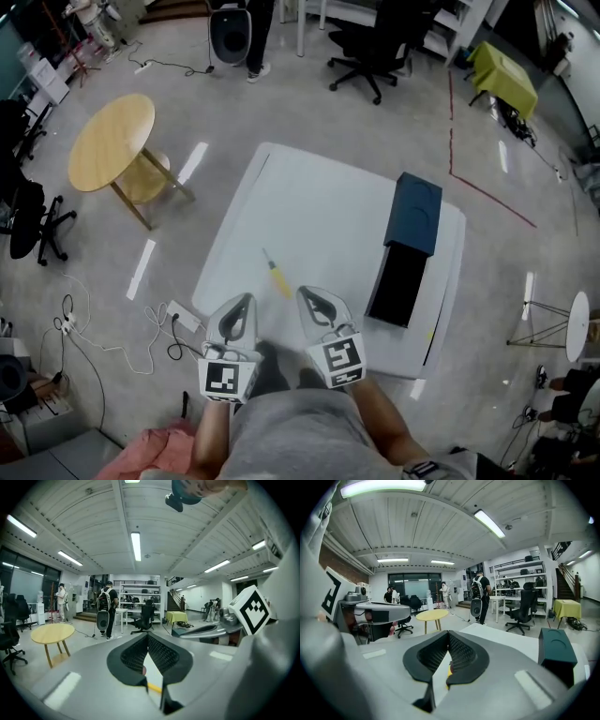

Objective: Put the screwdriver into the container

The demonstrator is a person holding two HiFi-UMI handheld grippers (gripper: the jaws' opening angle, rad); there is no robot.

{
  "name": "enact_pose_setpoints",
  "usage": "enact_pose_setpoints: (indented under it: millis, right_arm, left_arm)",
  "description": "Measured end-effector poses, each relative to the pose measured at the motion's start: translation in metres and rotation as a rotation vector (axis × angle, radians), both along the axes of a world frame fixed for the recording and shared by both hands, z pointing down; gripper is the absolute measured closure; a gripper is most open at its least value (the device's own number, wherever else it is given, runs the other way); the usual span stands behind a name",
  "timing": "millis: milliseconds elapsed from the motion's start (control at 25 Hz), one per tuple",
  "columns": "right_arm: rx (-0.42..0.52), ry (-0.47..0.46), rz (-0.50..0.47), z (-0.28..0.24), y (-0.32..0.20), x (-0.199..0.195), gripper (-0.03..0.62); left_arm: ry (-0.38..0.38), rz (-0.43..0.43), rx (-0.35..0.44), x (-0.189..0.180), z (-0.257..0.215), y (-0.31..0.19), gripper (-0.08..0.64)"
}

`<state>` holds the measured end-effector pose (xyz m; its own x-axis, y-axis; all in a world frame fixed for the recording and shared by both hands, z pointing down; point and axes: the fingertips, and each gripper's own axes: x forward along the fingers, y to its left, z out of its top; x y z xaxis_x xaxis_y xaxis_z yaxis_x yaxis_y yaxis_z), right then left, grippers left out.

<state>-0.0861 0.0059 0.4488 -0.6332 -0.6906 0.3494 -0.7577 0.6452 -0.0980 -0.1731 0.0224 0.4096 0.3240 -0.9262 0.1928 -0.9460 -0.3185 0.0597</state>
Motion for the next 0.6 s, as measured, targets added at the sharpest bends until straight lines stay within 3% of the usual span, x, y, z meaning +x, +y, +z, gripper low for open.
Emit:
enact_pose_setpoints:
  millis: [600]
  right_arm:
    - [-0.234, 0.110, 0.061, 0.096, -0.046, -0.036, 0.589]
  left_arm:
    - [0.041, 0.138, -0.213, -0.027, 0.100, -0.059, 0.548]
